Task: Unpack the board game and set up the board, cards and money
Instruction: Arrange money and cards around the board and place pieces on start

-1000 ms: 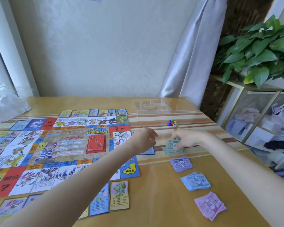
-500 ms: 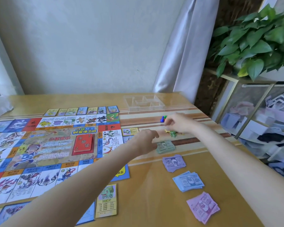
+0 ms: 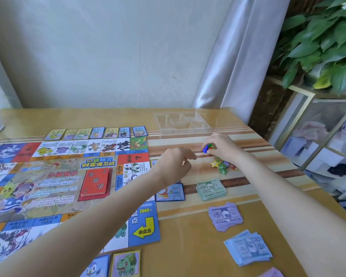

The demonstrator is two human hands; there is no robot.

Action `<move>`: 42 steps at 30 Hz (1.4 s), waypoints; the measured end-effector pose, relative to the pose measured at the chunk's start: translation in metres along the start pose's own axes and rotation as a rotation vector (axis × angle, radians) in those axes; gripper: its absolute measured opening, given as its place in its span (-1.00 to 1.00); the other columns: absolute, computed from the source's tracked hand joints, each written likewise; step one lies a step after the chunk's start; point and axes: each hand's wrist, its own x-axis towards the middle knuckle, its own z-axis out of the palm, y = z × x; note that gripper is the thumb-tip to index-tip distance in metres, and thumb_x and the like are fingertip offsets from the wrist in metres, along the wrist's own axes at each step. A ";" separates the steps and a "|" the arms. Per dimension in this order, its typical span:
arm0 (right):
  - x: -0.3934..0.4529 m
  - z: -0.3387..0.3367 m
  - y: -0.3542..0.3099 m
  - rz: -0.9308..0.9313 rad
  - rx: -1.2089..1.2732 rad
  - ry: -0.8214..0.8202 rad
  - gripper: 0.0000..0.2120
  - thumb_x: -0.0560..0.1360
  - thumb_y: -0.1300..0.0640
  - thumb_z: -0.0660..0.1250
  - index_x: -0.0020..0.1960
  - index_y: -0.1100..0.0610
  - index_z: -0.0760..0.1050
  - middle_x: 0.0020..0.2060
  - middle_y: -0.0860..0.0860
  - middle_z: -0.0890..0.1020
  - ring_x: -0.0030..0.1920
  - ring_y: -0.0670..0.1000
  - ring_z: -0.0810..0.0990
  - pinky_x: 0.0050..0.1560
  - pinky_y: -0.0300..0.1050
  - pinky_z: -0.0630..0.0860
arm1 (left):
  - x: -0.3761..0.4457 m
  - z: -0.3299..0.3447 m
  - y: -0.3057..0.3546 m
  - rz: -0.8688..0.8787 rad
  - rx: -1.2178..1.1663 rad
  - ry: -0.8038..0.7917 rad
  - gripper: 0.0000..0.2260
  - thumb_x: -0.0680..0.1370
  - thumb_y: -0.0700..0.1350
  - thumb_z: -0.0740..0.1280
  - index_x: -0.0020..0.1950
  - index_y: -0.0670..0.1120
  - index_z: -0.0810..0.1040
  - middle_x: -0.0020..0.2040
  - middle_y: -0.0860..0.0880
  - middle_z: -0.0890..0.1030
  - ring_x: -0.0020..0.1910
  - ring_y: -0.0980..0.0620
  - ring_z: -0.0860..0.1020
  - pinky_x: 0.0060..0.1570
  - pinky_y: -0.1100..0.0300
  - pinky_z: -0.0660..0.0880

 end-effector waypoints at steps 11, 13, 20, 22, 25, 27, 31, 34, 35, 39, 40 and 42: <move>-0.003 -0.031 -0.036 0.040 0.568 -0.016 -0.82 0.45 0.29 0.40 0.01 0.08 0.61 -0.09 0.06 0.62 -0.24 -0.06 0.56 -0.21 -0.40 0.46 | -0.002 -0.013 -0.005 -0.334 -0.661 0.076 -0.71 0.56 -0.25 0.24 0.27 -0.11 0.46 0.20 -0.08 0.53 0.06 -0.02 0.54 0.13 0.17 0.49; -0.015 -0.036 -0.069 -0.072 0.654 -0.111 -0.79 0.44 0.32 0.40 0.00 0.08 0.60 -0.15 0.02 0.63 -0.30 -0.13 0.57 -0.17 -0.36 0.50 | -0.008 -0.026 0.001 -0.479 -1.118 0.010 -0.70 0.53 -0.16 0.33 0.25 -0.14 0.43 0.18 -0.13 0.48 0.09 -0.07 0.52 0.12 0.09 0.53; -0.054 -0.018 -0.151 -0.375 0.292 -0.132 -0.86 0.41 0.29 0.39 -0.04 0.21 0.63 -0.16 0.08 0.65 -0.14 0.00 0.60 -0.07 -0.07 0.53 | -0.061 -0.066 -0.006 -0.597 -1.339 0.062 -0.80 0.52 -0.29 0.33 0.12 -0.33 0.51 -0.01 -0.21 0.61 0.03 -0.15 0.61 -0.16 0.19 0.62; -0.066 -0.011 -0.165 -0.425 0.298 -0.141 -0.79 0.42 0.30 0.37 0.03 0.16 0.63 -0.10 0.08 0.67 -0.07 0.01 0.61 0.02 -0.09 0.52 | -0.082 -0.072 -0.014 -0.626 -1.292 0.053 -0.86 0.54 -0.32 0.28 0.06 -0.34 0.52 -0.01 -0.24 0.60 0.03 -0.17 0.61 -0.16 0.17 0.62; -0.080 -0.004 -0.176 -0.386 0.435 -0.189 -0.73 0.43 0.29 0.40 0.12 0.12 0.59 -0.07 0.06 0.67 -0.03 -0.02 0.63 0.09 -0.16 0.53 | -0.106 -0.078 -0.026 -0.690 -1.212 0.021 -0.88 0.57 -0.33 0.21 0.05 -0.35 0.49 -0.03 -0.27 0.59 -0.06 -0.15 0.65 -0.13 0.15 0.61; -0.086 -0.001 -0.182 -0.354 0.512 -0.224 -0.72 0.42 0.30 0.42 0.11 0.15 0.55 -0.03 0.13 0.67 -0.03 -0.01 0.64 0.07 -0.20 0.55 | -0.119 -0.081 -0.032 -0.696 -1.201 0.004 -0.85 0.58 -0.31 0.21 0.07 -0.36 0.49 -0.02 -0.29 0.61 -0.11 -0.12 0.66 -0.15 0.17 0.61; -0.099 0.002 -0.186 -0.264 0.696 -0.272 -0.76 0.39 0.33 0.45 -0.04 0.15 0.46 -0.11 0.06 0.63 -0.15 0.03 0.63 0.00 -0.13 0.55 | -0.135 -0.083 -0.039 -0.664 -1.220 0.004 -0.84 0.58 -0.28 0.23 0.09 -0.32 0.50 0.00 -0.26 0.62 -0.15 -0.05 0.67 -0.28 0.26 0.61; -0.106 0.006 -0.180 -0.193 0.706 -0.249 -0.81 0.36 0.28 0.49 -0.14 0.15 0.50 -0.13 0.06 0.63 -0.07 0.02 0.63 0.05 -0.16 0.52 | -0.142 -0.082 -0.041 -0.656 -1.192 0.013 -0.87 0.58 -0.29 0.21 0.09 -0.30 0.47 -0.07 -0.26 0.60 -0.37 0.06 0.63 -0.49 0.37 0.49; -0.108 0.008 -0.177 -0.168 0.691 -0.243 -0.83 0.35 0.26 0.51 -0.17 0.15 0.52 -0.10 0.08 0.64 -0.04 0.02 0.64 0.09 -0.14 0.51 | -0.144 -0.082 -0.042 -0.651 -1.158 0.018 -0.87 0.58 -0.30 0.21 0.09 -0.30 0.47 -0.13 -0.25 0.59 -0.45 0.10 0.58 -0.53 0.39 0.45; -0.113 0.013 -0.170 -0.118 0.693 -0.228 -0.86 0.36 0.29 0.49 -0.12 0.22 0.58 -0.13 0.12 0.66 -0.09 0.01 0.63 0.11 -0.04 0.53 | -0.149 -0.081 -0.047 -0.604 -1.012 -0.005 -0.86 0.59 -0.29 0.19 0.04 -0.30 0.53 -0.24 -0.20 0.51 -0.54 0.16 0.45 -0.57 0.41 0.34; -0.115 0.013 -0.170 -0.126 0.707 -0.233 -0.89 0.38 0.30 0.47 -0.12 0.22 0.58 -0.18 0.12 0.65 -0.16 0.00 0.62 0.05 -0.06 0.55 | -0.150 -0.081 -0.047 -0.598 -0.997 -0.012 -0.85 0.59 -0.29 0.19 0.03 -0.30 0.53 -0.24 -0.19 0.51 -0.54 0.16 0.44 -0.57 0.41 0.33; -0.117 0.013 -0.171 -0.147 0.705 -0.248 -0.94 0.42 0.31 0.42 -0.12 0.24 0.57 -0.29 0.08 0.64 -0.29 -0.05 0.60 -0.16 -0.19 0.57 | -0.150 -0.080 -0.046 -0.581 -0.974 -0.025 -0.84 0.60 -0.29 0.19 0.09 -0.31 0.52 -0.23 -0.19 0.48 -0.54 0.17 0.46 -0.56 0.41 0.32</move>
